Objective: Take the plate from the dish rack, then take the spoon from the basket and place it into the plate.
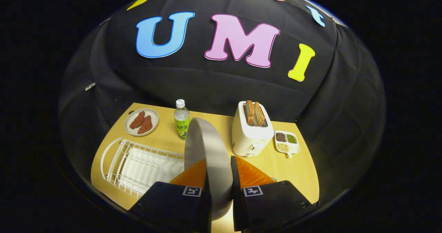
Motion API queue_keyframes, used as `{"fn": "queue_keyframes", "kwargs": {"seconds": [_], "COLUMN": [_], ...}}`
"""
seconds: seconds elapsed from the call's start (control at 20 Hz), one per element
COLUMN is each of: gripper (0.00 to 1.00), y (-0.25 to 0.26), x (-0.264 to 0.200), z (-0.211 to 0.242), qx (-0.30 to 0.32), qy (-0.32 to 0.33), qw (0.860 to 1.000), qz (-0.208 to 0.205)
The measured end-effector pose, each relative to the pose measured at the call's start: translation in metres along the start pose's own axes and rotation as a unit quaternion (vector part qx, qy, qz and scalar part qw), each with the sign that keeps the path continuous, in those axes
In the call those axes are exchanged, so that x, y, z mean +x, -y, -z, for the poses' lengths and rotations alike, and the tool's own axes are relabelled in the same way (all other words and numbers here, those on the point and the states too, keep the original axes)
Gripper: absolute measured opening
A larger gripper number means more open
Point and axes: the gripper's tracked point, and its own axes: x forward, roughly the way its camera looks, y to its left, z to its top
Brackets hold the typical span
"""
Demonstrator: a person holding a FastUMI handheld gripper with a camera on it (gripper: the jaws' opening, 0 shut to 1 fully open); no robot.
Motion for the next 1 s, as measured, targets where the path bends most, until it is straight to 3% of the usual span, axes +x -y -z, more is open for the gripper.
{"fn": "queue_keyframes", "kwargs": {"seconds": [0.25,0.45,0.6,1.0], "gripper": [0.28,0.28,0.28,0.28], "y": [0.026,0.054,0.076,0.104], "x": [-0.041,-0.069,-0.085,-0.102], "z": [0.030,0.074,0.114,0.236], "qx": [0.058,0.127,0.177,0.224], "qy": [-0.014,-0.041,-0.072,-0.153], "qw": [0.995,0.985,0.974,0.951], "qz": [-0.078,-0.110,-0.124,-0.145]}}
